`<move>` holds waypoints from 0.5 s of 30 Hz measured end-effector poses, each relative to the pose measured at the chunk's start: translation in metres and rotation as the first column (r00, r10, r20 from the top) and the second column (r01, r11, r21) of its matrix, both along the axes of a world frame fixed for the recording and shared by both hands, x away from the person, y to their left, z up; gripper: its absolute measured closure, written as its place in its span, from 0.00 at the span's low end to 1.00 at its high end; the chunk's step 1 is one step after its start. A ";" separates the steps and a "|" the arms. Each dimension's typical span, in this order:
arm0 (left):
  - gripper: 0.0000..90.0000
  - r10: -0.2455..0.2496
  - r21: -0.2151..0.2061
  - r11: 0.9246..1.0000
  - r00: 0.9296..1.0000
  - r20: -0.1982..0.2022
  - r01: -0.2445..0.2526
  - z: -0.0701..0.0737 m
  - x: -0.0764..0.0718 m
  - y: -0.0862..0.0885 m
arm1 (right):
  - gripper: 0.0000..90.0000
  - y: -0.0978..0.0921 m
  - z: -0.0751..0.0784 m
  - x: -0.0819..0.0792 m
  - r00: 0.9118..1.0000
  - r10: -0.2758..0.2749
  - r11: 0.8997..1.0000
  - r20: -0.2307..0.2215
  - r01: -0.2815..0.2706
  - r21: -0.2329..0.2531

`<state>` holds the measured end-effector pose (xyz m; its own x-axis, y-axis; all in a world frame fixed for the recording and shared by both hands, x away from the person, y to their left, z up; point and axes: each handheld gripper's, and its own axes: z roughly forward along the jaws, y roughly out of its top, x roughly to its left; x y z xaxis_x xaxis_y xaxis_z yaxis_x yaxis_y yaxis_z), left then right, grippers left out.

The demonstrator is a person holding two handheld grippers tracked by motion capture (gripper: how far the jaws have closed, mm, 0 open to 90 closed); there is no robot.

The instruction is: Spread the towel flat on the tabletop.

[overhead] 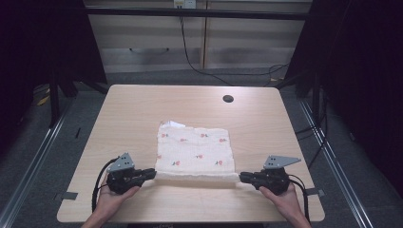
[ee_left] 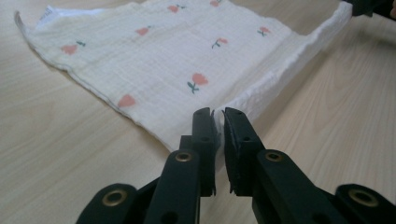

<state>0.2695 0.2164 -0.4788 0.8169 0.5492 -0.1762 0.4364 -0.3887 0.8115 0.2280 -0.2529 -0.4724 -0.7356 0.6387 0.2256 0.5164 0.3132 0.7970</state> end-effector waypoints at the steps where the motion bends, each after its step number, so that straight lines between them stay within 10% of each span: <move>1: 0.90 -0.002 0.001 1.000 1.000 -0.002 0.002 -0.001 -0.001 0.001 | 0.91 -0.002 -0.001 -0.002 1.000 -0.004 1.000 -0.003 0.004 0.006; 15: 0.80 0.015 -0.034 0.999 0.999 -0.034 -0.017 -0.002 0.006 0.008 | 0.89 -0.002 -0.001 0.003 1.000 -0.024 1.000 0.001 0.024 0.020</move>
